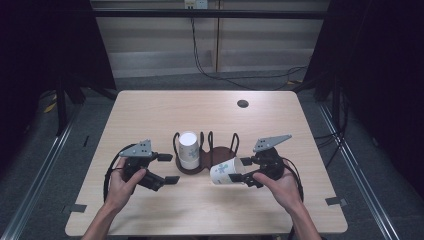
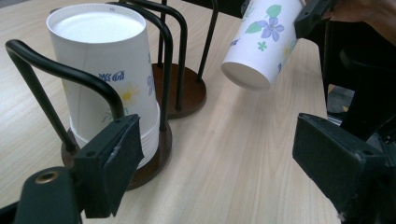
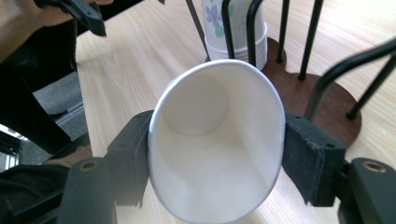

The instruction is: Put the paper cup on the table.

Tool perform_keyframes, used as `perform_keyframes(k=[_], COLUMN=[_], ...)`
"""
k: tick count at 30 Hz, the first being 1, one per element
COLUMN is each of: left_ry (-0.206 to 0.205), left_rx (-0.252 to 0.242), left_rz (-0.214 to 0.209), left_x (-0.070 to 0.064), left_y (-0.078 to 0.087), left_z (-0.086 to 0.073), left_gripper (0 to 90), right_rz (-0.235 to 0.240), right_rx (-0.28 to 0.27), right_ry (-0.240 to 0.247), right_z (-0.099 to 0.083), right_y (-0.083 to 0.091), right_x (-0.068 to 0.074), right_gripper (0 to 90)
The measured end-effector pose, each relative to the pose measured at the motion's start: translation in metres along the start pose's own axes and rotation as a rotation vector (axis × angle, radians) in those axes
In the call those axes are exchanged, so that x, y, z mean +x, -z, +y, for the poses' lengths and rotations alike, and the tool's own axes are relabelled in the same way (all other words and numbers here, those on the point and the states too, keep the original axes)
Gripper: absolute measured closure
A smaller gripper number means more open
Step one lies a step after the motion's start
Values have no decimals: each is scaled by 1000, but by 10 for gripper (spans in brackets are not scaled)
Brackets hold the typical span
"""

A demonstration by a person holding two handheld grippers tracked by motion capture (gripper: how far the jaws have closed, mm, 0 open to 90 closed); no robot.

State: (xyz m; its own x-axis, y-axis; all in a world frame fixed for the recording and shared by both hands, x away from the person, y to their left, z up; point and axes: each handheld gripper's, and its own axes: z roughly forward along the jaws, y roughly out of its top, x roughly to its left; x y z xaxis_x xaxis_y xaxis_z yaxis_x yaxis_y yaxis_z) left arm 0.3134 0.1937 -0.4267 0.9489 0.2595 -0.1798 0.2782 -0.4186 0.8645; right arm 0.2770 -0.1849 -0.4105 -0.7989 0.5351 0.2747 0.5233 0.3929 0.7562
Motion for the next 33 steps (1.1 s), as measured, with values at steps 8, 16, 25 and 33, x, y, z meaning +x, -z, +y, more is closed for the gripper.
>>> perform_keyframes(k=[8,16,25,33], left_ry=[-2,1,-6,-7], left_rx=[-1,0,-8,-8], left_rz=[9,4,6,0], left_x=[2,1,0,1], left_y=[1,3,7,9], left_z=[1,-1,0,-1], left_gripper=[158,159,159,159], right_rz=[-29,-38,-74,-115], right_rx=[27,47,74,124], right_ry=[-17,-20,-42,-56], right_z=[-7,-9,-8,-2], right_y=[9,16,27,34], right_x=[-5,-9,-16,-24], right_gripper=[311,311,311,311])
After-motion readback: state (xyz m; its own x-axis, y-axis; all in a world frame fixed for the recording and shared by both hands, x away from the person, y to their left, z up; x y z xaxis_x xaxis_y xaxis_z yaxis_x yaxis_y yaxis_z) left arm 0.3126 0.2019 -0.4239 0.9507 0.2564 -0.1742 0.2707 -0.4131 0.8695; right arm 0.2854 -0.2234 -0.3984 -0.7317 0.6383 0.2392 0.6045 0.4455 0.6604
